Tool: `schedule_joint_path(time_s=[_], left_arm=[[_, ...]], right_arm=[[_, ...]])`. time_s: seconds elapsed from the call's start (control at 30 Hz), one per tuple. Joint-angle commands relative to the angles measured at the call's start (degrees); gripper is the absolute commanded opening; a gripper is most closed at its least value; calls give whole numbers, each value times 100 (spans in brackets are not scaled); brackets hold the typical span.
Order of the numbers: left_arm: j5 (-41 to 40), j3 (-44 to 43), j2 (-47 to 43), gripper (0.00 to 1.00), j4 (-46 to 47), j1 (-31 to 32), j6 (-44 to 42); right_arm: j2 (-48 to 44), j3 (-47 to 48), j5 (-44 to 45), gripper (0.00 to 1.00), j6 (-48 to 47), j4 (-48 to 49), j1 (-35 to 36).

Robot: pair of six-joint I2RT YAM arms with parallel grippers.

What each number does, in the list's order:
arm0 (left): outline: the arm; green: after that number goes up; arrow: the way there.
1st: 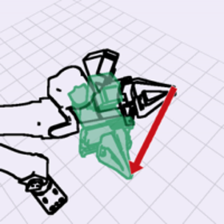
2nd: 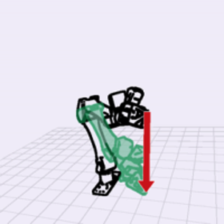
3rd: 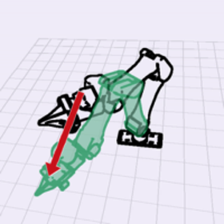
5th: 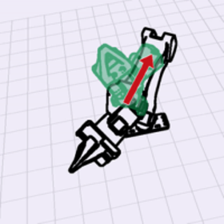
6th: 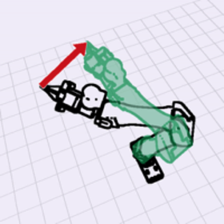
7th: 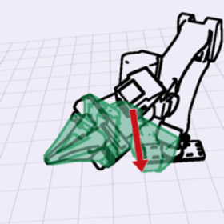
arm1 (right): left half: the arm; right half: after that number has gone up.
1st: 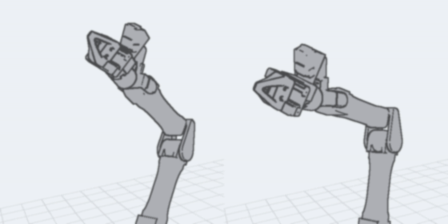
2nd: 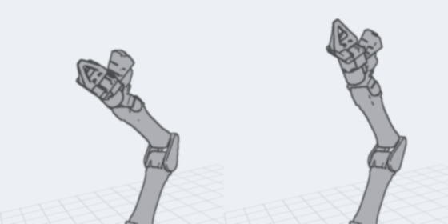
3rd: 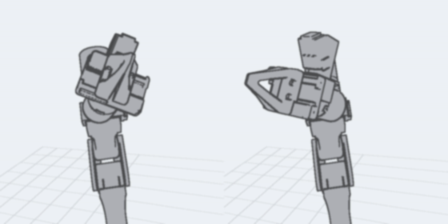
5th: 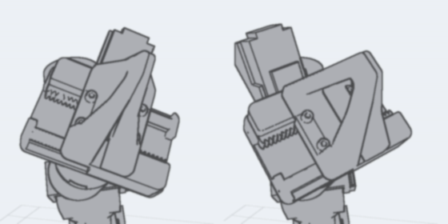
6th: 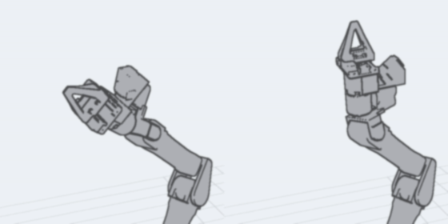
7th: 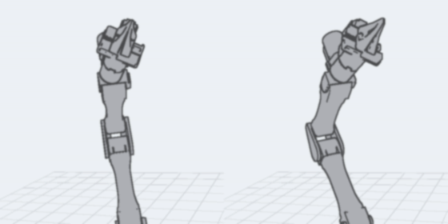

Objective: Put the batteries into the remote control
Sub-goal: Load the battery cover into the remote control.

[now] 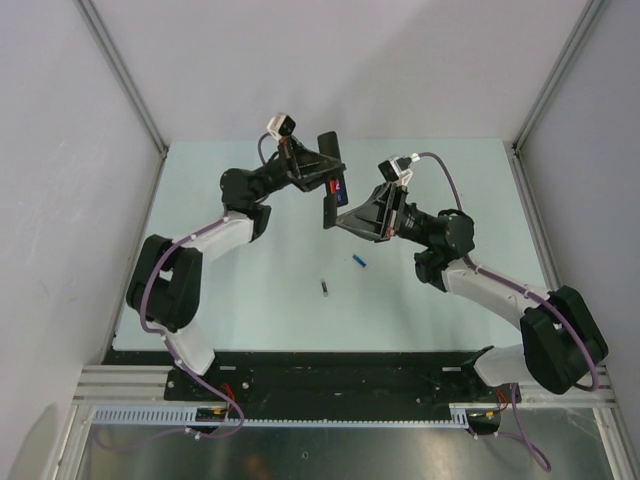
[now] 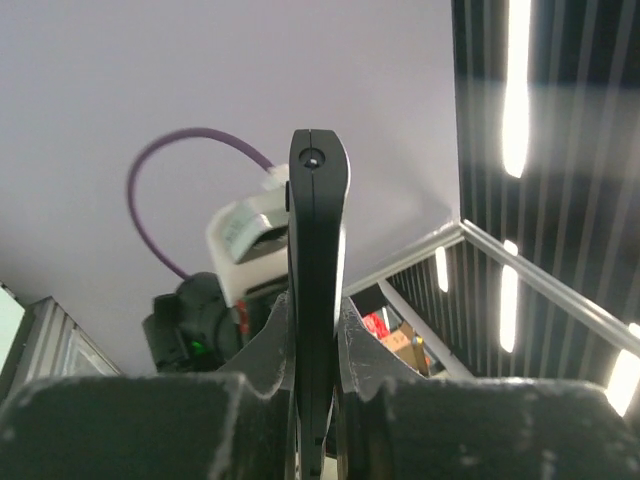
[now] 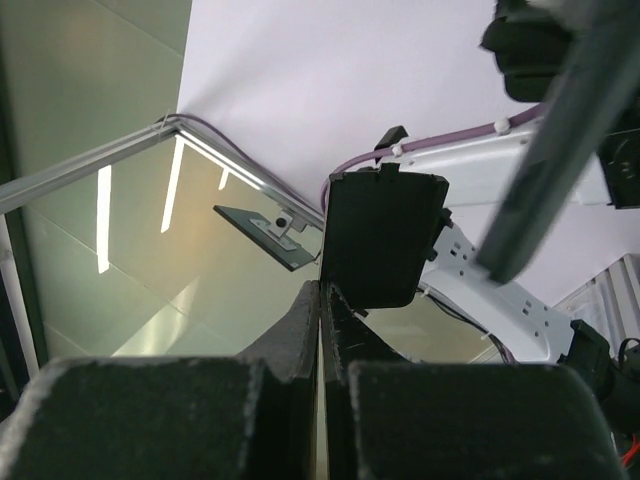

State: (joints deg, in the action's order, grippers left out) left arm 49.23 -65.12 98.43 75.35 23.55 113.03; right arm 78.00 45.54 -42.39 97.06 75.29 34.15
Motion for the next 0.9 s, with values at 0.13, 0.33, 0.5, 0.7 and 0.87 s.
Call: schedule_joint_path(time_s=[0.13,0.33,0.5,0.7,0.87], left_arm=[[42,-114,229,0,1482,-9,70],[157,-88,106,0,1596,44,228],[253,-53,-17,0,1745,79,280],[315,-44,-122,0,1913,141,360],[306,245,-351,0,1948,167,342]], right_arm=[[-224,-256,-173,0,59,1638,-277],[-101,-335,-191,0,7,1638,-304],[-4,-344,-182,0,-20,1638,-330],[14,-344,-208,0,6,1638,-444],[58,-344,-208,0,15,1647,-480]])
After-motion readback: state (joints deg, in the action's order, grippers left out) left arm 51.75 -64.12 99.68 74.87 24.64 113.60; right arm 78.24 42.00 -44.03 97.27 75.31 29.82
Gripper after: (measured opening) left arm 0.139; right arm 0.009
